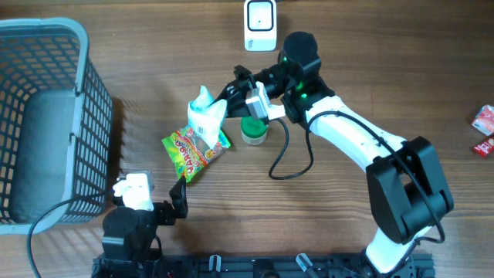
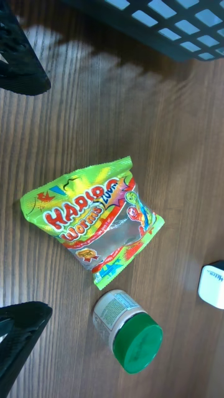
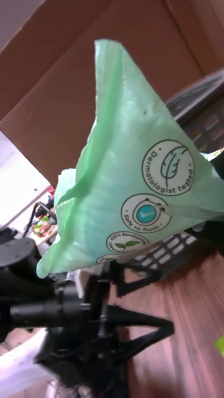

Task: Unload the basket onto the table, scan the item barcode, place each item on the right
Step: 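Grasp the mint-green toilet paper pack with the right gripper, then hold the toilet paper pack under the scanner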

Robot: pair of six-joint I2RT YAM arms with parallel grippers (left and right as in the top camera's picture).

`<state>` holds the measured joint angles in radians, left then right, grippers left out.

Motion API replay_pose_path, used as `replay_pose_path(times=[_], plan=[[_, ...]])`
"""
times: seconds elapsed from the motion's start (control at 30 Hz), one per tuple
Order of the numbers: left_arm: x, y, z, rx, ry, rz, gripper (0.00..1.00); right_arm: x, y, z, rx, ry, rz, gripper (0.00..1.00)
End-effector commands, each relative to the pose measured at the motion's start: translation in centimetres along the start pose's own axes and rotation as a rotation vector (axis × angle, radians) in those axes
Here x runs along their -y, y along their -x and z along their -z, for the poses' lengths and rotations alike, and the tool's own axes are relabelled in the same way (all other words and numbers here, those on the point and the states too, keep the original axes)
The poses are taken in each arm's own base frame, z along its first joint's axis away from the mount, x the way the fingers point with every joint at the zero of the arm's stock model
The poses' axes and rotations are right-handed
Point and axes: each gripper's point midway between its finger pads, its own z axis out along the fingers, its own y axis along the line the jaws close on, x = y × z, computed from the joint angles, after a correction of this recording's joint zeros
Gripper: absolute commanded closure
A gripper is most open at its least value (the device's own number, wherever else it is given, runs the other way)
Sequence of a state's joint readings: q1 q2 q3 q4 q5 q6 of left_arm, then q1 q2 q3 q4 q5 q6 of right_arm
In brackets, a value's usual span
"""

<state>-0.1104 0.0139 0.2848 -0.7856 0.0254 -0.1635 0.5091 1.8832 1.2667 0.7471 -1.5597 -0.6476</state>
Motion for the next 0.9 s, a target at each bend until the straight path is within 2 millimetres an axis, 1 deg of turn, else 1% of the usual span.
replay_pose_path(times=[0.0, 0.03, 0.07, 0.1, 0.13, 0.17, 0.2, 0.23, 0.27, 0.3, 0.33, 0.4, 0.43, 0.47, 0.53, 0.57, 0.6, 0.63, 0.67, 0.7, 0.77, 0.8, 0.83, 0.87], plan=[[0.2, -0.1, 0.0, 0.002, -0.014, 0.002, 0.0, 0.2, 1.7, 0.2, 0.014, 0.039, -0.461, 0.96], [0.2, -0.1, 0.0, 0.002, -0.013, 0.003, 0.0, 1.6, 1.0, 0.2, -0.008, -0.044, -0.715, 0.96], [0.2, -0.1, 0.0, 0.002, -0.014, 0.002, 0.0, 2.7, 0.4, 0.4, -0.011, -0.124, -0.909, 0.96], [0.2, -0.1, 0.0, 0.002, -0.014, 0.002, 0.0, 3.4, -0.5, 0.8, 0.008, -0.194, -1.245, 0.96], [0.2, -0.1, 0.0, 0.002, -0.014, 0.002, 0.0, 3.2, -0.7, 1.1, 0.029, -0.197, -1.518, 0.96], [0.2, -0.1, 0.0, 0.002, -0.013, 0.003, 0.0, 2.4, -0.7, 1.0, 0.029, -0.158, -1.672, 0.96], [0.2, -0.1, 0.0, 0.002, -0.013, 0.002, 0.0, 1.2, -0.5, 0.8, 0.016, -0.095, -1.719, 0.96], [0.2, -0.1, 0.0, 0.002, -0.014, 0.002, 0.0, 0.8, -0.9, 0.4, 0.016, -0.102, -1.756, 0.96], [0.2, -0.1, 0.0, 0.002, -0.013, 0.002, 0.0, 0.8, -1.4, 0.3, 0.019, -0.128, -1.782, 0.96], [0.2, -0.1, 0.0, 0.002, -0.014, 0.002, 0.0, 1.3, -2.2, 0.4, 0.028, -0.193, -1.824, 0.96], [0.2, -0.1, 0.0, 0.002, -0.014, 0.002, 0.0, 2.0, -2.9, 1.0, 0.042, -0.26, -1.849, 0.96], [0.2, -0.1, 0.0, 0.002, -0.014, 0.002, 0.0, 4.5, -5.0, 4.1, 0.1, -0.487, -1.902, 0.96], [0.2, -0.1, 0.0, 0.002, -0.014, 0.003, 0.0, 5.8, -6.5, 6.5, 0.125, -0.643, -1.917, 0.95], [0.2, -0.1, 0.0, 0.002, -0.014, 0.003, 0.0, 6.7, -8.2, 8.8, 0.131, -0.801, -1.938, 0.95], [0.2, -0.1, 0.0, 0.002, -0.014, 0.003, 0.0, 7.5, -12.5, 14.2, 0.079, -1.225, -1.958, 0.95], [0.2, -0.1, 0.0, 0.002, -0.013, 0.003, 0.0, 7.9, -13.3, 15.7, 0.057, -1.341, -1.931, 0.95], [0.2, -0.1, 0.0, 0.002, -0.014, 0.002, 0.0, 9.4, -14.2, 18.5, 0.038, -1.537, -1.847, 0.95], [0.2, -0.1, 0.0, 0.002, -0.013, 0.002, 0.0, 10.3, -14.7, 20.1, 0.032, -1.632, -1.798, 0.95], [0.2, -0.1, 0.0, 0.002, -0.013, 0.003, 0.0, 11.4, -15.5, 21.2, 0.052, -1.706, -1.778, 0.95], [0.2, -0.1, 0.0, 0.002, -0.013, 0.002, 0.0, 12.2, -16.6, 21.6, 0.083, -1.724, -1.783, 0.95], [0.2, -0.1, 0.0, 0.002, -0.014, 0.003, 0.0, 12.8, -19.0, 22.2, 0.126, -1.754, -1.813, 0.95], [0.2, -0.1, 0.0, 0.002, -0.014, 0.002, 0.0, 12.6, -20.8, 22.5, 0.139, -1.781, -1.841, 0.96], [0.2, -0.1, 0.0, 0.002, -0.013, 0.003, 0.0, 12.1, -23.2, 23.1, 0.139, -1.825, -1.877, 0.95], [0.2, -0.1, 0.0, 0.002, -0.014, 0.002, 0.0, 11.4, -24.7, 23.3, 0.131, -1.855, -1.911, 0.95]])
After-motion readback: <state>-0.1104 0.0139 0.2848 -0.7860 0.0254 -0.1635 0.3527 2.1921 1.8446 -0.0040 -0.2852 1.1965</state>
